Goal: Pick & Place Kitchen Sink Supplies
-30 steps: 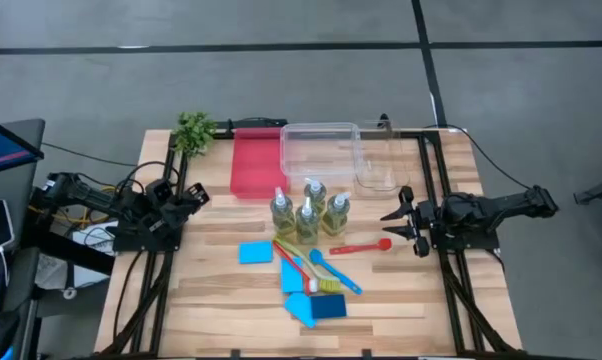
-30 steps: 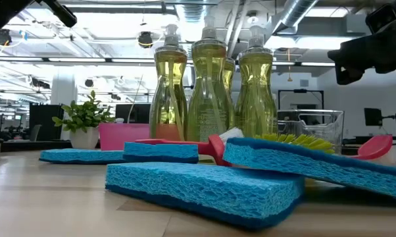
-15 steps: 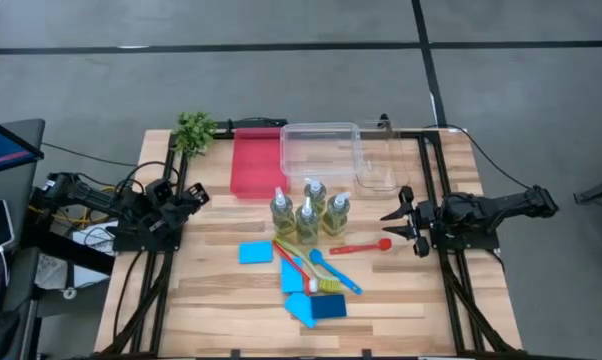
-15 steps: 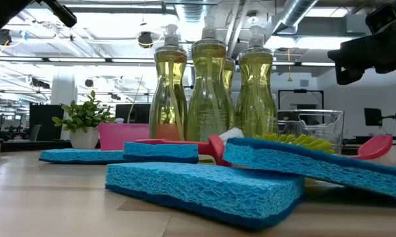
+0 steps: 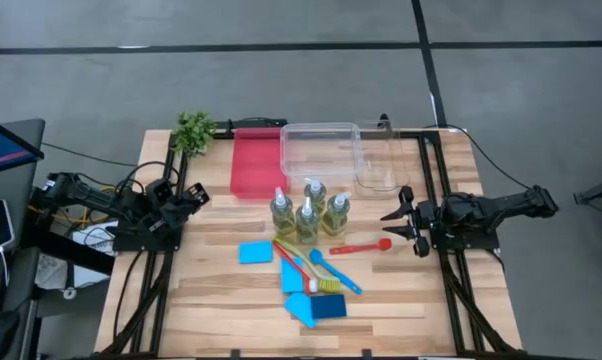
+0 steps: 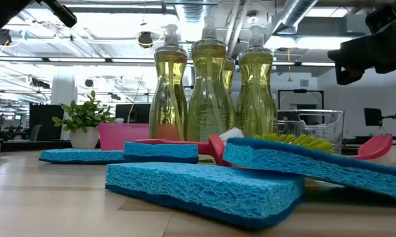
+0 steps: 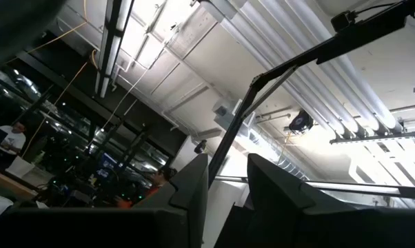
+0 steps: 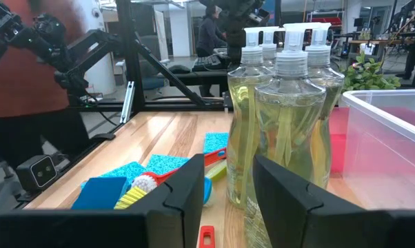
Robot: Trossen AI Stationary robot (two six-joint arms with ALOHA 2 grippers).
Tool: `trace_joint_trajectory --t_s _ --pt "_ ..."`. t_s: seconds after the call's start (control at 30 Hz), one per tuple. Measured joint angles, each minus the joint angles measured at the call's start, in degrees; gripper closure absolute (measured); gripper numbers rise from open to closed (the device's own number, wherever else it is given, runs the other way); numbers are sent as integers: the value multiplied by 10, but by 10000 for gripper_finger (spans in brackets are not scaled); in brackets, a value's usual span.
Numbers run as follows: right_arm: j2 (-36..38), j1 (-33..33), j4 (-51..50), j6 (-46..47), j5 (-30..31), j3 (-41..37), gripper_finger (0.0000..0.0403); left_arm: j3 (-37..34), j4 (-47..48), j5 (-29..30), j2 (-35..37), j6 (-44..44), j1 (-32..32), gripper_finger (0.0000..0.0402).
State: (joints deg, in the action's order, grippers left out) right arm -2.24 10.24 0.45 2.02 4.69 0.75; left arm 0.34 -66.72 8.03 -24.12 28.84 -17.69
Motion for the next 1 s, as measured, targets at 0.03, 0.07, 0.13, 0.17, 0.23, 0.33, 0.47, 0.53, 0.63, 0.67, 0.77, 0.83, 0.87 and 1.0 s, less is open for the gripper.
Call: trace_joint_trajectory --t_s 0.03,0.07,0.13,0.17,0.23,0.33,0.47,0.53,0.63,0.67,0.77,0.83,0.87,1.0 --pt "0 0 0 0 0 0 285 0 0 0 0 0 0 298" --pt "0 0 0 0 0 0 285 0 0 0 0 0 0 298" --pt "0 0 0 0 0 0 285 0 0 0 0 0 0 298" --pt "0 0 0 0 0 0 285 0 0 0 0 0 0 298" --pt "0 0 0 0 0 0 285 0 0 0 0 0 0 298" --pt "0 0 0 0 0 0 285 0 0 0 0 0 0 298" --pt "0 0 0 0 0 0 285 0 0 0 0 0 0 298" --pt "0 0 0 0 0 0 285 0 0 0 0 0 0 298" --pt "0 0 0 0 0 0 284 0 0 0 0 0 0 298" --pt "0 0 0 0 0 0 284 0 0 0 0 0 0 298" --pt "0 0 0 0 0 0 284 0 0 0 0 0 0 298" --pt "0 0 0 0 0 0 284 0 -1 0 0 0 0 298" --pt "0 0 0 0 0 0 284 0 -2 2 0 0 0 298" --pt "0 0 0 0 0 0 284 0 -2 45 -1 -29 0 298"
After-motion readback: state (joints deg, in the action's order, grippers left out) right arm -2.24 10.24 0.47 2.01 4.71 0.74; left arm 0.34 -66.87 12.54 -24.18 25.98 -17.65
